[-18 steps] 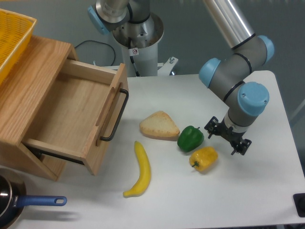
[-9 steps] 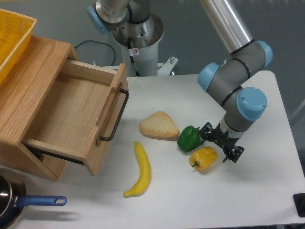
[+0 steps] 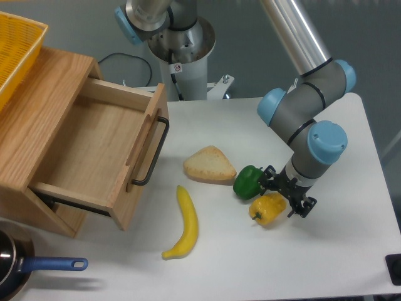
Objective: Pick up the yellow pepper
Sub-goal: 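Close the gripper on the yellow pepper and lift it off the table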
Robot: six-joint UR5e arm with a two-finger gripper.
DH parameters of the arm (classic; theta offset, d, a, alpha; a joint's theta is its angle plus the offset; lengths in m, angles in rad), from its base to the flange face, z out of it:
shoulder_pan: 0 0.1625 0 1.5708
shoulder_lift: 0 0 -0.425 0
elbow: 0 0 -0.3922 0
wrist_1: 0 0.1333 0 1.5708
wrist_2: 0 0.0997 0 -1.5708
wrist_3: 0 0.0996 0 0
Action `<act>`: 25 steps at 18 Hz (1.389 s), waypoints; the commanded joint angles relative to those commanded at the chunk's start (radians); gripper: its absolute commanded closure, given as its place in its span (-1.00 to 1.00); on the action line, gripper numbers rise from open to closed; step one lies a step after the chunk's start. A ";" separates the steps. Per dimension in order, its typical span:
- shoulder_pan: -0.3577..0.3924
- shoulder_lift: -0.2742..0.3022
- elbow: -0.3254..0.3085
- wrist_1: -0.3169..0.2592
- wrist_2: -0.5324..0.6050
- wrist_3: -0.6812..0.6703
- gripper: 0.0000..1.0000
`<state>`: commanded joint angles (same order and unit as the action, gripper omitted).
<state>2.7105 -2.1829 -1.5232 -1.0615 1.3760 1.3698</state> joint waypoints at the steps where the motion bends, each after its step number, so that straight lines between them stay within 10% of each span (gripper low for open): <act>1: 0.000 -0.002 0.000 0.002 0.000 0.000 -0.43; 7: -0.002 0.005 0.000 0.000 0.003 0.000 0.37; 12: 0.003 0.044 0.009 -0.002 0.008 0.003 0.65; 25: 0.041 0.178 0.046 -0.026 0.227 0.015 0.66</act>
<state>2.7519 -2.0049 -1.4773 -1.0875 1.6030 1.3852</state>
